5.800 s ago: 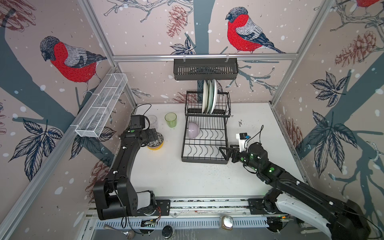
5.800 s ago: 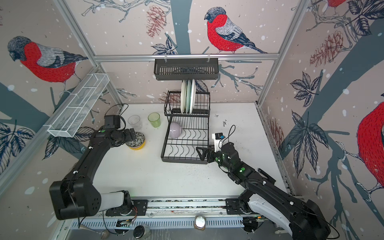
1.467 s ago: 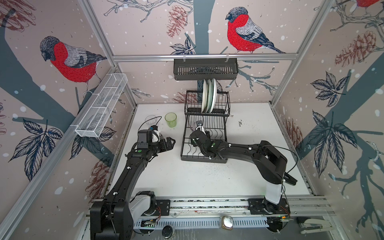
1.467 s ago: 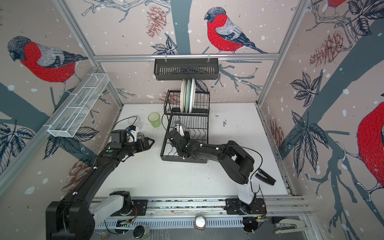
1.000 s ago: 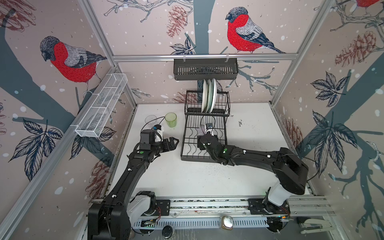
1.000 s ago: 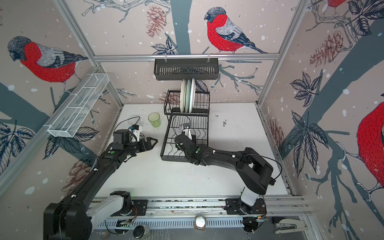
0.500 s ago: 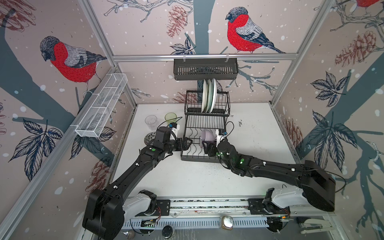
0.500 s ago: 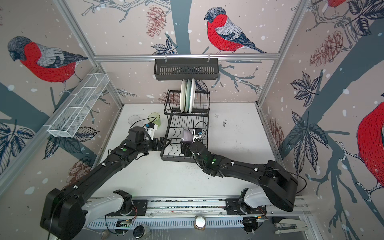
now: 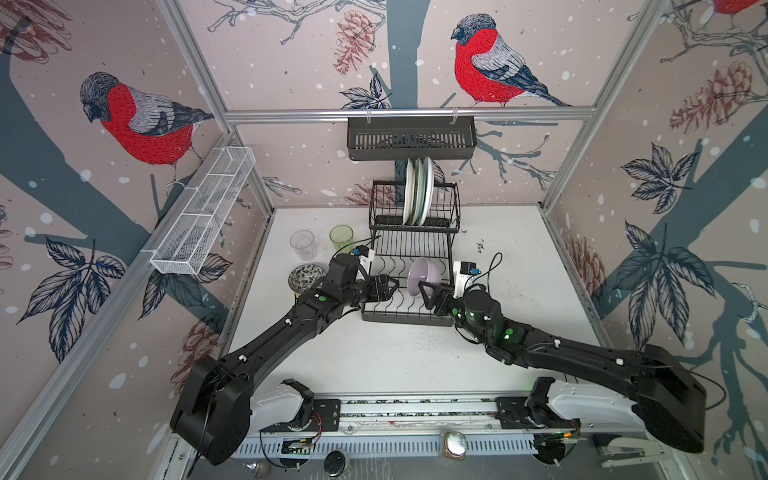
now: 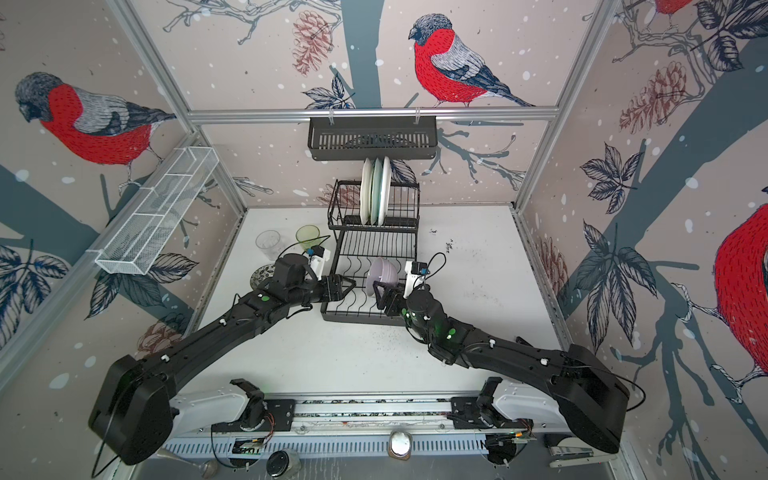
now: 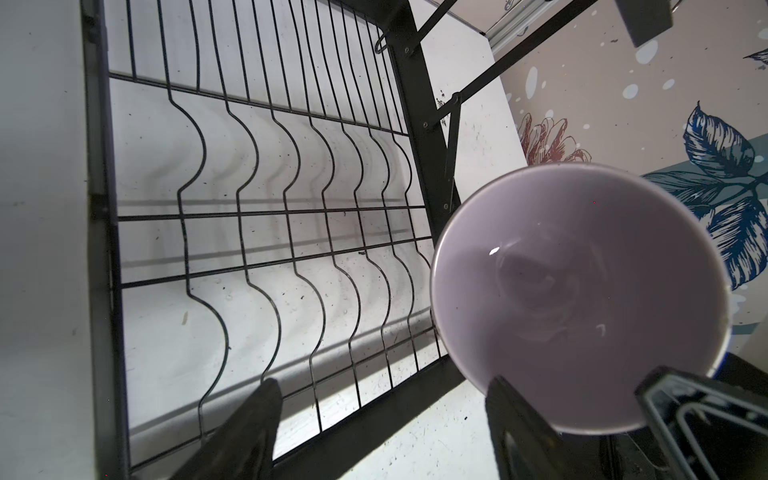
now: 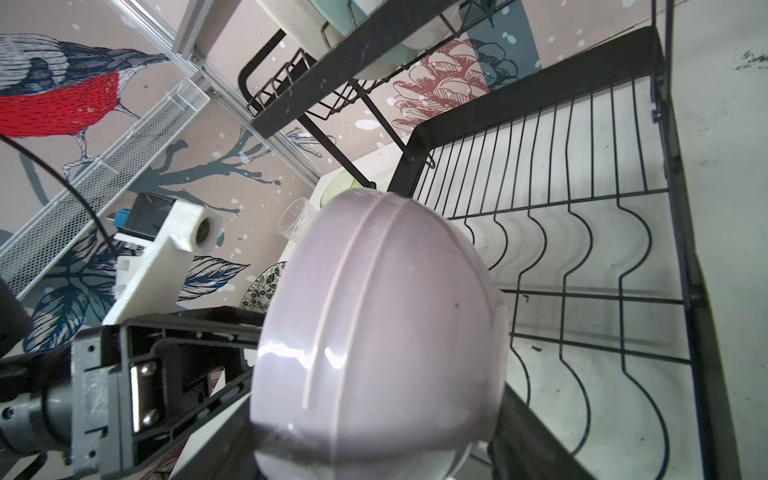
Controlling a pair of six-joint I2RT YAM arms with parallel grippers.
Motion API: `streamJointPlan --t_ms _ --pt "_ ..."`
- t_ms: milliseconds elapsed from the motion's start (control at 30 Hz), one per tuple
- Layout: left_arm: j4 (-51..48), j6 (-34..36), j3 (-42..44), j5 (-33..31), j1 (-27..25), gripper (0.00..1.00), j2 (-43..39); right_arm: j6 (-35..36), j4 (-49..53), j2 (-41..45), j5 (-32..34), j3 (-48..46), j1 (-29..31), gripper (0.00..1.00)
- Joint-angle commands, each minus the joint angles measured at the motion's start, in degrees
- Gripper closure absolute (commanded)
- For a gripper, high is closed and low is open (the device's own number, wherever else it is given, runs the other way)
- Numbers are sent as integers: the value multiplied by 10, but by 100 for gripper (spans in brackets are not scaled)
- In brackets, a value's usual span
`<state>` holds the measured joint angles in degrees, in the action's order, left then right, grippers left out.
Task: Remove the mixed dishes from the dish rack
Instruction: 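Lift the lavender bowl toward the left gripper while the left gripper reaches in, then grasp the lavender bowl rim with the left gripper and open the right gripper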
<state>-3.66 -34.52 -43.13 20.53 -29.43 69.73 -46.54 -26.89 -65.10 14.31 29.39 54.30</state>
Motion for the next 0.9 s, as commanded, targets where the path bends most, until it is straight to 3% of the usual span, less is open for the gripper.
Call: streamJointPlan --t_ms 0,433,867 --pt "41 -17 -8 -4 -8 23 6 -7 -66 22 -16 -13 -5 40" --pt "51 -40 -43 -20 -74 25 52 -23 -93 61 -51 -56 -31 38" --pt "48 -35 -62 -17 -78 31 81 -33 -110 57 -88 -55 -42 38"
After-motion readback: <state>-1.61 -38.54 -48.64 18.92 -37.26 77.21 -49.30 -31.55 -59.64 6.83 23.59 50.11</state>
